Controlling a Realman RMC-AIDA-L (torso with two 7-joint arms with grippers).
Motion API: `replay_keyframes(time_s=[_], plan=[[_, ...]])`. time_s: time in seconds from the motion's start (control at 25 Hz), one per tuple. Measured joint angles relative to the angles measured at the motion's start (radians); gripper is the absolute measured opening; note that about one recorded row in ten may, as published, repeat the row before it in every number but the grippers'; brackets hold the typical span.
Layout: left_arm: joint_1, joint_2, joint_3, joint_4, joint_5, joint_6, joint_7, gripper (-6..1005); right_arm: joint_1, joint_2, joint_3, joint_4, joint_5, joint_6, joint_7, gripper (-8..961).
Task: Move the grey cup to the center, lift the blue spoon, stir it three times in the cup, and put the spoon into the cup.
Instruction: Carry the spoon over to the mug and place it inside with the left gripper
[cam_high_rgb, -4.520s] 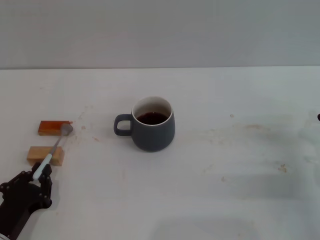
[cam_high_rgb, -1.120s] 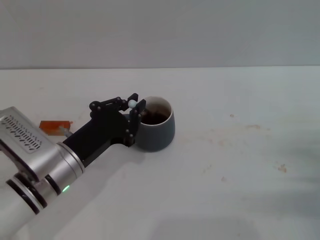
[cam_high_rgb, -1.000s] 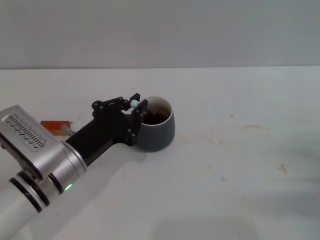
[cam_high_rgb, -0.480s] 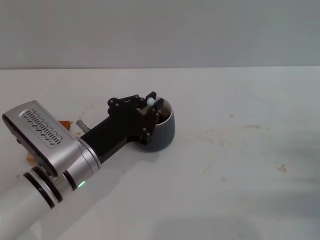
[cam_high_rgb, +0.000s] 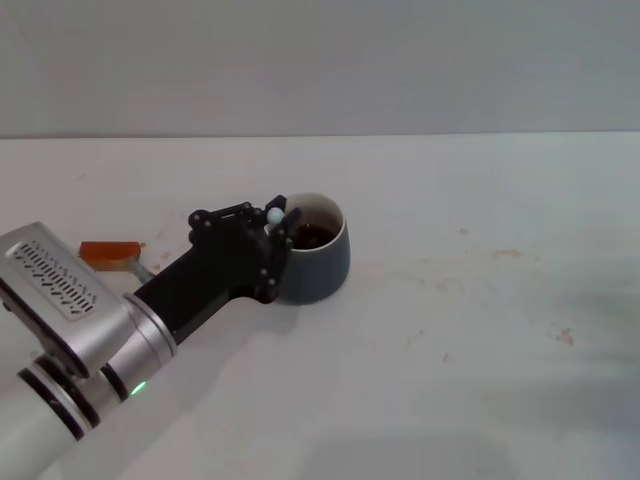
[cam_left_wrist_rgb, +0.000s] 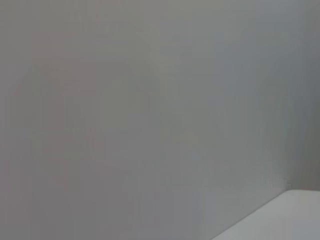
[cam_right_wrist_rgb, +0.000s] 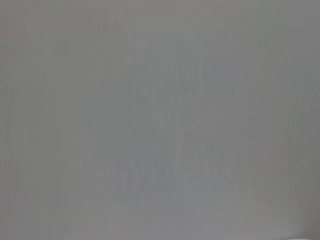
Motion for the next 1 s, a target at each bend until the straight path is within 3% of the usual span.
replay_keyframes(time_s=[0.32, 0.6, 1.0], plan=[[0.026, 0.007, -0.032, -0.038, 0.0, -0.062, 0.037, 143, 0.01, 0.001, 0.0, 0.003, -0.001, 0.001, 0.0, -1], [-0.01, -0.006, -0.067, 0.011, 0.0, -0.07, 0.034, 144, 0.013, 0.003, 0.0, 0.003, -0.001, 0.002, 0.0, -1], [-0.058, -0.024, -0.047, 0.026, 0.0, -0.071, 0.033, 143, 0.01, 0.003, 0.0, 0.003, 0.002, 0.002, 0.0, -1]])
